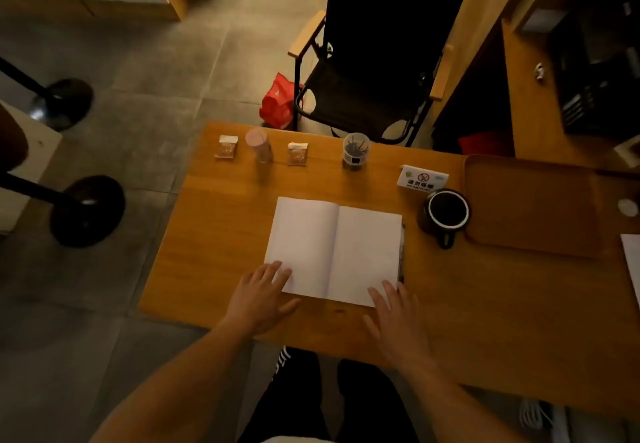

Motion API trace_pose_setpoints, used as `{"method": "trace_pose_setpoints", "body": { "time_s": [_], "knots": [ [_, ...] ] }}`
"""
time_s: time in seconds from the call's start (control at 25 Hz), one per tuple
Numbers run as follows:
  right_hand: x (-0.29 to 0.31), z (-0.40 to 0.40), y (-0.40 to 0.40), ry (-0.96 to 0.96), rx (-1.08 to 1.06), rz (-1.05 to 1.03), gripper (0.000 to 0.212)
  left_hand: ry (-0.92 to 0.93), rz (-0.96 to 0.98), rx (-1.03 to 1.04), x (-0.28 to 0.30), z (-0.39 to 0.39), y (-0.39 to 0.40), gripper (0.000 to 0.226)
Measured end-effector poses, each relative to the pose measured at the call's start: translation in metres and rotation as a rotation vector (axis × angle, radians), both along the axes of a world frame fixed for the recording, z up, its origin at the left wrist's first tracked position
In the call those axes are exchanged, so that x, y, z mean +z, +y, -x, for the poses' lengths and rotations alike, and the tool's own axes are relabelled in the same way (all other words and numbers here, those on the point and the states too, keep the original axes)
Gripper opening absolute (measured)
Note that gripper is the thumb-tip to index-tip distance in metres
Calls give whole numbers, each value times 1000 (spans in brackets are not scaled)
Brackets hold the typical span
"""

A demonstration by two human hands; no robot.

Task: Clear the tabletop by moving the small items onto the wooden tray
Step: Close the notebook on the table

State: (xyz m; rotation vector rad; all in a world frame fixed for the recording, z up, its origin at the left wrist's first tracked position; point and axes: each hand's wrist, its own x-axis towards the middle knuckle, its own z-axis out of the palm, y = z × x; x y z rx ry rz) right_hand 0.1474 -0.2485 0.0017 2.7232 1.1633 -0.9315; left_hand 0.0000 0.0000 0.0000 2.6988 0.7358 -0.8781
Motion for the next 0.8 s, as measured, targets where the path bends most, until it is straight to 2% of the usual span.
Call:
{"method": "trace_pose_setpoints", "body": {
  "time_s": [0.16, 0.24, 0.36, 0.44, 0.64, 0.72, 0.8],
  "knots": [
    [-27, 8, 9, -24, -25, -27, 59, -120, -46, -34, -19, -8, 19, 59],
    [-40, 17, 9, -34, -65, -15, 60, -208, -59, 89, -28, -9, 13, 49],
    [-47, 24, 8, -69, -85, -10, 61, -262, -46, 437, -32, -17, 1, 41],
    [-47, 26, 8, -87, -97, -20, 61, -292, 11, 633, -32, -27, -6, 45],
    [-52, 33, 6, -205, -106, -61, 63, -353, 184, 967, -34, -35, 6, 73],
    [-53, 33, 5, -205, -106, -54, 62, -348, 252, 1058, -36, -34, 14, 74],
    [-54, 34, 5, -198, -115, -66, 61, -386, 316, 1080, -39, -34, 19, 66]
  ]
}}
